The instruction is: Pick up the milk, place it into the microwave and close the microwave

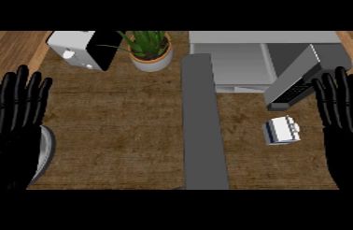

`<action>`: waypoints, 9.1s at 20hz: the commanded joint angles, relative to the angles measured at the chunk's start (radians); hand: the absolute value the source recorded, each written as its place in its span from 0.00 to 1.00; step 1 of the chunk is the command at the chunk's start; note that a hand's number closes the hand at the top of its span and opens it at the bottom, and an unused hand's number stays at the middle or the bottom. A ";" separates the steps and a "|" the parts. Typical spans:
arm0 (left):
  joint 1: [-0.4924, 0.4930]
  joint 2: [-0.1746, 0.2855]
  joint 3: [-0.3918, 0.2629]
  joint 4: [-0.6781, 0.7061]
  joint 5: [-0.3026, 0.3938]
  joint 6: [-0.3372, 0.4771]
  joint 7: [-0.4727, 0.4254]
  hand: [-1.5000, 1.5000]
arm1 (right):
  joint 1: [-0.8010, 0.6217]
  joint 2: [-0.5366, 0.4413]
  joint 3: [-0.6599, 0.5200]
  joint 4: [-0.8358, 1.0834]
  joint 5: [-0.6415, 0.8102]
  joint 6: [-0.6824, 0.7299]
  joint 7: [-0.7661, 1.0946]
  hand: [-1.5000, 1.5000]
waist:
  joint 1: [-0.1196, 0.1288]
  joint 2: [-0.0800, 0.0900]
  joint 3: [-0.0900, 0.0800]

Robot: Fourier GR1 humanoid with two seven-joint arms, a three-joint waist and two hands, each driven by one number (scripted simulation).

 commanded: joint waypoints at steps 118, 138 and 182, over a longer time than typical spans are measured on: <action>0.498 -0.019 0.568 -0.189 0.830 -0.683 0.184 0.00 | -0.881 -0.162 -0.348 1.950 0.231 -0.106 -0.848 1.00 | 0.056 0.001 -0.016; 0.362 0.041 0.551 -0.126 0.816 -0.666 0.193 0.00 | -1.023 -0.286 -0.324 1.988 0.302 -0.380 -0.698 1.00 | 0.137 0.048 -0.012; 0.190 0.114 0.529 -0.012 0.687 -0.674 0.197 0.00 | -1.174 -0.217 -0.285 2.047 0.362 -0.394 -0.567 0.00 | 0.206 0.070 -0.016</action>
